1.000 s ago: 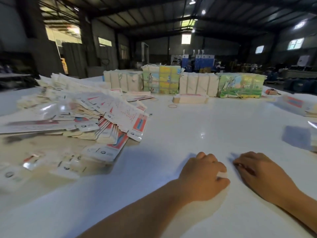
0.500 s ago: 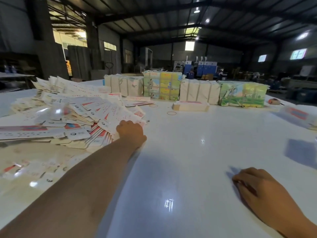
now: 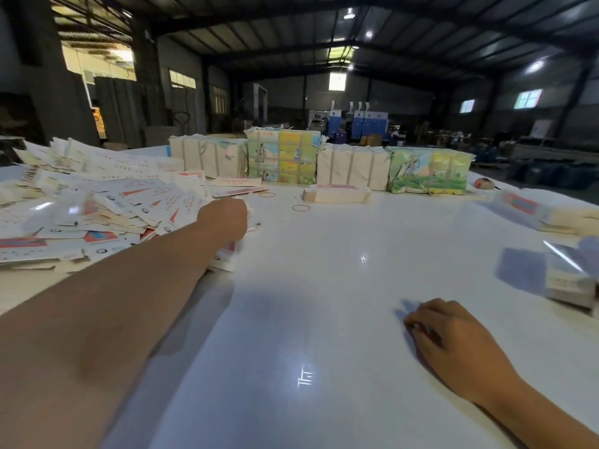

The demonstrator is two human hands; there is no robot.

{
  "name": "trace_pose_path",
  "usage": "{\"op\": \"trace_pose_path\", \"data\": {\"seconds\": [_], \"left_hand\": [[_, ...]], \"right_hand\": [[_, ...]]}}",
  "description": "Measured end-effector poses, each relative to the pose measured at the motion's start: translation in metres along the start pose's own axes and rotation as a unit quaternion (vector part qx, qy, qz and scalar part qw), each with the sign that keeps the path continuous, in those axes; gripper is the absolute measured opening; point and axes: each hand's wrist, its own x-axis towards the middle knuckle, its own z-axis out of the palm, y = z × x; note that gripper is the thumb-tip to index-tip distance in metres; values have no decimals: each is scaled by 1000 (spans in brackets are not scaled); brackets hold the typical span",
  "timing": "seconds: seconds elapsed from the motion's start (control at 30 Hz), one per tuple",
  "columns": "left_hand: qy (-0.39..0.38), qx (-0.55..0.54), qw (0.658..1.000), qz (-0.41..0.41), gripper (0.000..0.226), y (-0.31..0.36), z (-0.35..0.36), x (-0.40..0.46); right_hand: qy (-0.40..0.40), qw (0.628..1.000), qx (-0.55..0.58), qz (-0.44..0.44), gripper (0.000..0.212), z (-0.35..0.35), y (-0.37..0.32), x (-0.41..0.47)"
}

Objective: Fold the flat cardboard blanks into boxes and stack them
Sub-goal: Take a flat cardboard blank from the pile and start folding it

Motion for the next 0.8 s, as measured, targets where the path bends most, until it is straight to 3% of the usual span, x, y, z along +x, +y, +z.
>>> {"op": "trace_pose_path", "data": {"seconds": [0.03,0.1,0.23,0.37,0.43,0.5,0.63,0.7,0.8], "left_hand": [[11,-21,1000,-4,5,7,-9,-6],[46,-59,997,20,18,30,-24,-26],[99,-117,975,163,44,90,-32,-108],[226,-120,907,334,48,122,-17,-180],[252,-114,874,399,51,121,-6,-194],[229,-137,872,411,51,115,6,-200],[200,-166,880,396,54,112,17,-200],[196,-173,877,403,56,116,18,-199],[216,-159,869,416,54,122,18,-196]], "right_hand": [[-11,1000,1,8,11,0,2,0],[-31,999,-2,19,16,1,4,-1],[-45,998,23,42,20,1,7,3],[-13,969,195,149,26,-10,7,5],[0,949,247,196,24,-14,10,5],[-4,932,280,229,17,-16,12,4],[14,920,329,214,23,-21,12,2],[28,865,448,226,36,-24,8,3],[23,723,651,229,47,-29,11,6]]}}
